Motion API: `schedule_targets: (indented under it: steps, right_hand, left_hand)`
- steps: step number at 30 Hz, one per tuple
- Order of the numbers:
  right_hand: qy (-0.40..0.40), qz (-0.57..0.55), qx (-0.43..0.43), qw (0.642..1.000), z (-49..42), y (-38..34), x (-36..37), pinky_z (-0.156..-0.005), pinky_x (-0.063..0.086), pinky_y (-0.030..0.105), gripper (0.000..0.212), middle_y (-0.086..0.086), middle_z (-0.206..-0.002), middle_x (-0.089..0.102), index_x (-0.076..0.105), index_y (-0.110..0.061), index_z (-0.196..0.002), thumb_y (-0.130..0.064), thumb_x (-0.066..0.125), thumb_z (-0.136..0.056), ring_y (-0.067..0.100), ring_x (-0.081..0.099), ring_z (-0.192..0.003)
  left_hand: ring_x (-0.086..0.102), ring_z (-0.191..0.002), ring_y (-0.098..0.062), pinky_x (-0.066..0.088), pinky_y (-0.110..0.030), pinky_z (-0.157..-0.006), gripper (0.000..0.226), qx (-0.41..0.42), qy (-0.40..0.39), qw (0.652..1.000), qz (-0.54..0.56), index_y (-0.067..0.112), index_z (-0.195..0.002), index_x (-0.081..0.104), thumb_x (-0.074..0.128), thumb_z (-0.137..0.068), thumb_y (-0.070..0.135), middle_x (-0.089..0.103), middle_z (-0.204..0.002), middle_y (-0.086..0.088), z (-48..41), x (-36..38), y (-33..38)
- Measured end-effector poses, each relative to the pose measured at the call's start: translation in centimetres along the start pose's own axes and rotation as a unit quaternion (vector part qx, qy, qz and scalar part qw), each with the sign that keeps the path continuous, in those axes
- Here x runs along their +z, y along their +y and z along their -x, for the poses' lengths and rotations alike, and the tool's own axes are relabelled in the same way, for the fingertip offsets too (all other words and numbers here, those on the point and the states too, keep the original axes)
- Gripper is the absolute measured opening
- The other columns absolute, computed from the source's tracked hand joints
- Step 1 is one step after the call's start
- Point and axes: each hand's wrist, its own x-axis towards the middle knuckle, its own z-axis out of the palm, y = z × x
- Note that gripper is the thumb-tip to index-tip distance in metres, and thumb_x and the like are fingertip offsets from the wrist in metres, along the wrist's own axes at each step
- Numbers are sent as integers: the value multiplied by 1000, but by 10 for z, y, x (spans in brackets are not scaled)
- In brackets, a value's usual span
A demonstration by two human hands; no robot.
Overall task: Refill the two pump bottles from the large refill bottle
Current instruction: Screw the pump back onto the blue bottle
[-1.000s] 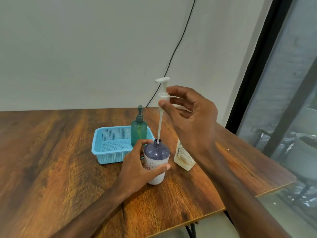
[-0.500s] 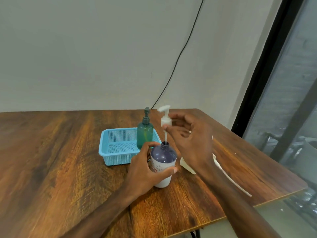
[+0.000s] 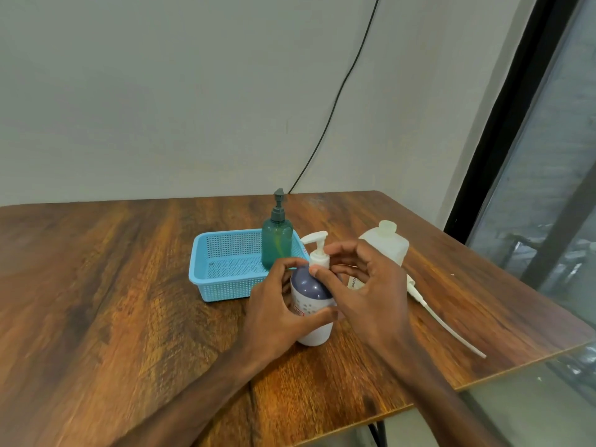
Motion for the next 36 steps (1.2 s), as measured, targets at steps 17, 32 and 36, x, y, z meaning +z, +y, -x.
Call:
schedule_targets:
  steps: [17, 32, 36]
  right_hand:
    - [-31, -10, 52, 998, 18, 11, -8, -86, 52, 12, 56, -26, -119, 61, 54, -36, -124, -64, 66, -77, -12, 56, -109]
    - [-116, -10, 53, 992, 10, 28, -11, -86, 55, 15, 69, -30, -115, 62, 54, -43, -121, -40, 92, -64, -8, 59, -110]
    - [-129, -17, 59, 990, 7, 31, -17, -87, 56, 18, 68, -29, -115, 63, 56, -43, -120, -36, 93, -63, -6, 61, -109]
  left_hand:
    - [53, -127, 10, 44, -7, -97, 78, 28, -94, 995, -23, 41, -136, 51, 84, -69, 63, 59, -133, 30, -12, -20, 12]
    - [70, -93, 2, 60, -22, -82, 50, 39, -13, 996, -81, 31, -105, 74, 86, -66, 58, 76, -95, 18, -41, -8, 36]
    - [72, -93, 0, 62, -28, -82, 32, 37, -46, 996, -74, 33, -96, 77, 89, -70, 48, 77, -94, 21, -46, -10, 38]
